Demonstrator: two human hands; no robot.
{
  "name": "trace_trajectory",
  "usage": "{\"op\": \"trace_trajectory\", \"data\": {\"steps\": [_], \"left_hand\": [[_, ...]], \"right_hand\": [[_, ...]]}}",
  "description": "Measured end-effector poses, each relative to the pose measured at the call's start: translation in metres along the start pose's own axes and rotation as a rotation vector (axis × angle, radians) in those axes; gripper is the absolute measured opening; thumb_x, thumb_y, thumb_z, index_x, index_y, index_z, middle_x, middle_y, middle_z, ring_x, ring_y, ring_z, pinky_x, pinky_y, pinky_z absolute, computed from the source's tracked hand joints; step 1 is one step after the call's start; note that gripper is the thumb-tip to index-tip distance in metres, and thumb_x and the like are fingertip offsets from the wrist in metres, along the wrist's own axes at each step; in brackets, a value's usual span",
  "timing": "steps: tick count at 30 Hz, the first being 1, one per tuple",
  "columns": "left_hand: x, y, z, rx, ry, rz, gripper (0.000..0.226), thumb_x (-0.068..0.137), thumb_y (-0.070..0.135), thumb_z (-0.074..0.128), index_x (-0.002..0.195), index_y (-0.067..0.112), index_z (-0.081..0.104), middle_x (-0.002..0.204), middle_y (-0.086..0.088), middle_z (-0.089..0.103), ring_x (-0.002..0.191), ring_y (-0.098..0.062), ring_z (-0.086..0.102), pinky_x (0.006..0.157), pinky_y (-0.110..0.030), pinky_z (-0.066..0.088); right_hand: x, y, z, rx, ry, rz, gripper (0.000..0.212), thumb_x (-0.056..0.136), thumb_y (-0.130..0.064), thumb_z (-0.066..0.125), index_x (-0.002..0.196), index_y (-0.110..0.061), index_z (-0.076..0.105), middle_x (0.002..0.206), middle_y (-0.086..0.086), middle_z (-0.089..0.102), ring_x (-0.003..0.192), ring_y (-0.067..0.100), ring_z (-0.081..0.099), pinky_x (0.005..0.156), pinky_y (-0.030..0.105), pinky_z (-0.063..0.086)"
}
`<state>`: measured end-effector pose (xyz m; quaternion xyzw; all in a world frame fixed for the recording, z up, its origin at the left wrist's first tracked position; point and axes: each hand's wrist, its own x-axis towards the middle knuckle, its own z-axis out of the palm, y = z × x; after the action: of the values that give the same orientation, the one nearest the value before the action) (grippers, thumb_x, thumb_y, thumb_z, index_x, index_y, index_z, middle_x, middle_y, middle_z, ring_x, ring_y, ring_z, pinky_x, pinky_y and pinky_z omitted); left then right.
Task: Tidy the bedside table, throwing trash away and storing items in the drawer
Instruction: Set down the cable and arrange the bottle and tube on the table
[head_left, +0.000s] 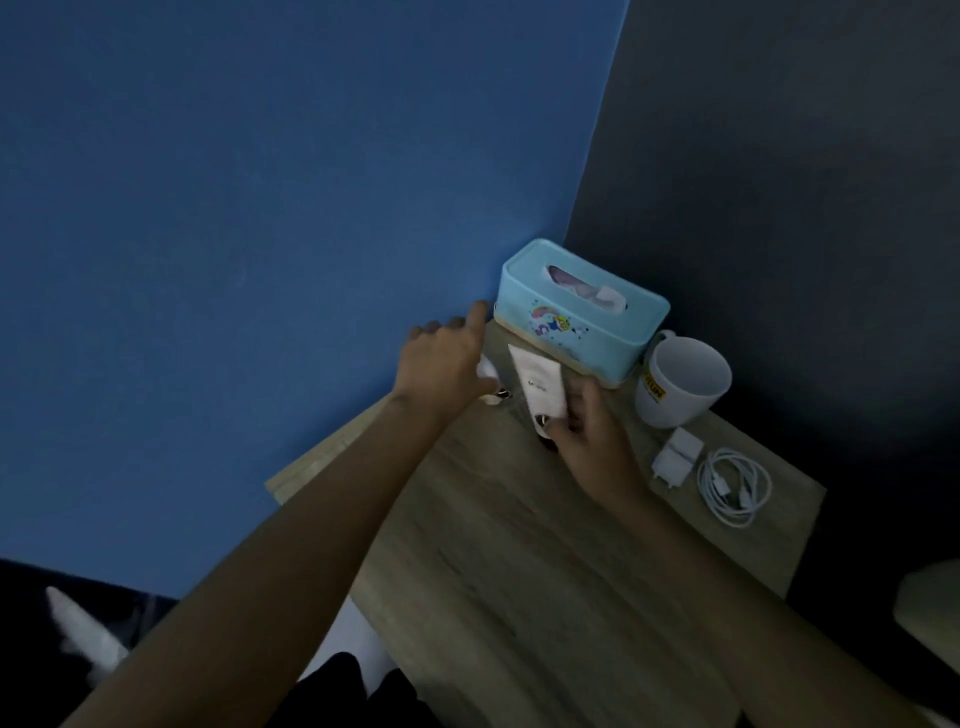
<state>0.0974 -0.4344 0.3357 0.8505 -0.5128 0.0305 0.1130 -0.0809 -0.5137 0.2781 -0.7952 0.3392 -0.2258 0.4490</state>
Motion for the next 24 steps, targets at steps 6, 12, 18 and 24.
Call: {"op": "trace_trajectory", "data": {"steps": [6,12,18,24], "left_hand": [[0.012,0.013,0.011,-0.192,0.003,-0.024,0.104,0.073,0.037,0.075,0.152,0.018,0.01,0.121,-0.016,0.06,0.11,-0.035,0.055,0.091,-0.044,0.046],[-0.005,0.005,0.035,-0.398,0.138,-0.112,0.111,0.066,0.049,0.078,0.151,0.015,0.016,0.137,-0.011,0.05,0.123,-0.03,0.05,0.098,-0.046,0.045],[-0.03,0.01,0.072,-0.571,0.128,-0.313,0.099,0.073,0.048,0.074,0.15,0.014,0.021,0.148,-0.009,0.039,0.135,-0.025,0.04,0.108,-0.039,0.037],[-0.013,0.012,0.095,-0.647,0.253,-0.288,0.075,0.078,0.036,0.072,0.141,0.013,0.039,0.133,-0.008,0.057,0.12,-0.023,0.054,0.102,-0.038,0.045]], "right_hand": [[-0.016,0.007,0.002,0.097,0.146,0.111,0.043,0.088,-0.005,0.061,0.128,-0.009,0.046,0.117,-0.004,0.055,0.11,0.011,0.053,0.07,0.005,0.042],[-0.025,0.013,0.005,0.095,0.159,0.128,0.05,0.082,-0.015,0.072,0.126,-0.02,0.047,0.121,-0.003,0.059,0.11,0.009,0.056,0.082,0.013,0.045],[-0.036,0.017,0.017,-0.027,0.3,0.172,0.047,0.08,-0.028,0.073,0.121,-0.023,0.051,0.124,-0.002,0.06,0.113,0.01,0.055,0.088,0.024,0.045],[0.006,0.008,0.034,-0.044,0.432,0.146,0.036,0.08,-0.023,0.076,0.112,-0.018,0.06,0.11,-0.004,0.069,0.099,0.006,0.062,0.08,0.019,0.049]]}}
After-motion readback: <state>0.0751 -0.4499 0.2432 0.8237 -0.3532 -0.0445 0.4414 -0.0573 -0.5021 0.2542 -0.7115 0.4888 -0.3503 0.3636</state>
